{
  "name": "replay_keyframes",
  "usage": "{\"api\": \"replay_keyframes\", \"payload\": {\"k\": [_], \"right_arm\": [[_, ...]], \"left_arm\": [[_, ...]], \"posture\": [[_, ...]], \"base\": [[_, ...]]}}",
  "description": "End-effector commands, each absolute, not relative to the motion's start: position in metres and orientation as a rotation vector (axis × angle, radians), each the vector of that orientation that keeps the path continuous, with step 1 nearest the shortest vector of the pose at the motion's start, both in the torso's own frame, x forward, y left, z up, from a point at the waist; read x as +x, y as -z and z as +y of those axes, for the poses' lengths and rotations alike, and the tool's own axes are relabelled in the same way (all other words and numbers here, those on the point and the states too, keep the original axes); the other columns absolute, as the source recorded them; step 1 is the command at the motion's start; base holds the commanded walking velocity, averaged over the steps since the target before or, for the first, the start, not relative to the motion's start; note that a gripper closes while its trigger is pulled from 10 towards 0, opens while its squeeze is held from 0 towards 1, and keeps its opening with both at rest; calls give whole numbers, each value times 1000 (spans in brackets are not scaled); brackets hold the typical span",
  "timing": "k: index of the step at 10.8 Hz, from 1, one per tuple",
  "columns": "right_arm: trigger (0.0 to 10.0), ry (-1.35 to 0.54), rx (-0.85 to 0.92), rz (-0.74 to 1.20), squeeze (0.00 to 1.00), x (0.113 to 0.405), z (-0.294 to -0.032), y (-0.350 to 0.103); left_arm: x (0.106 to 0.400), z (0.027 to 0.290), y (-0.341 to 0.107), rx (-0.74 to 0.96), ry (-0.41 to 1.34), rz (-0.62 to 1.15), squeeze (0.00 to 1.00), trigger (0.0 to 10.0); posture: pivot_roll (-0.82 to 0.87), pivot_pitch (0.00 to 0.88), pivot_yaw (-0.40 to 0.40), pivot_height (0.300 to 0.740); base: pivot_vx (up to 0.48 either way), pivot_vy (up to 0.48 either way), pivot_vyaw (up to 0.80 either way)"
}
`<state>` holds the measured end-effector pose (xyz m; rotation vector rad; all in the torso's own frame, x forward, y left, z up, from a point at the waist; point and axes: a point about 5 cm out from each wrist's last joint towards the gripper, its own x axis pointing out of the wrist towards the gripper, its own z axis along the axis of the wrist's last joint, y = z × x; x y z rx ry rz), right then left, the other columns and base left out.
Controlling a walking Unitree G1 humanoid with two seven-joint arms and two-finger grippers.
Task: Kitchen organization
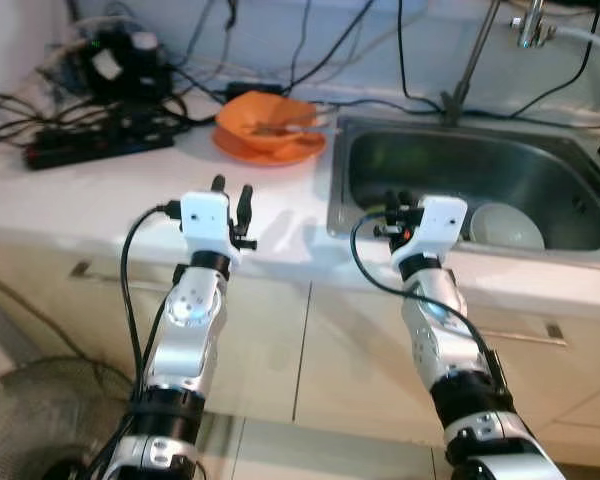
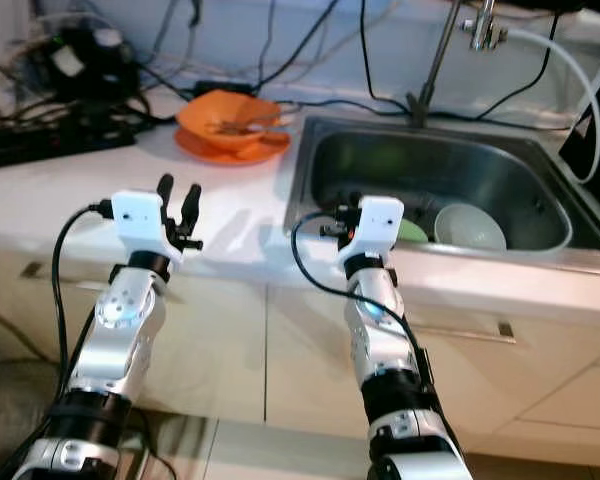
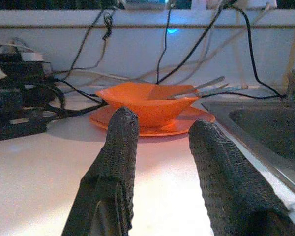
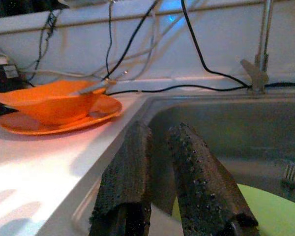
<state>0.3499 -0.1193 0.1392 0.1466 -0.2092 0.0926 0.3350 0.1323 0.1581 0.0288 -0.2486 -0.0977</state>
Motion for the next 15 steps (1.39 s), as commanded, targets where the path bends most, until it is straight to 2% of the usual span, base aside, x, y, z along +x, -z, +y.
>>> {"api": "replay_keyframes", "payload": {"k": [1,15], "right_arm": [[10000,-100,148,-209,0,352,-118,-142],[10000,-105,146,-225,0,355,-119,-147]], "left_arm": [[337,129,-164,42,108,-265,0,10000],[338,128,-170,48,115,-285,0,10000]], "posture": [[220,1,-25,740],[225,0,-25,740]], "base": [[277,0,0],[293,0,0]]}}
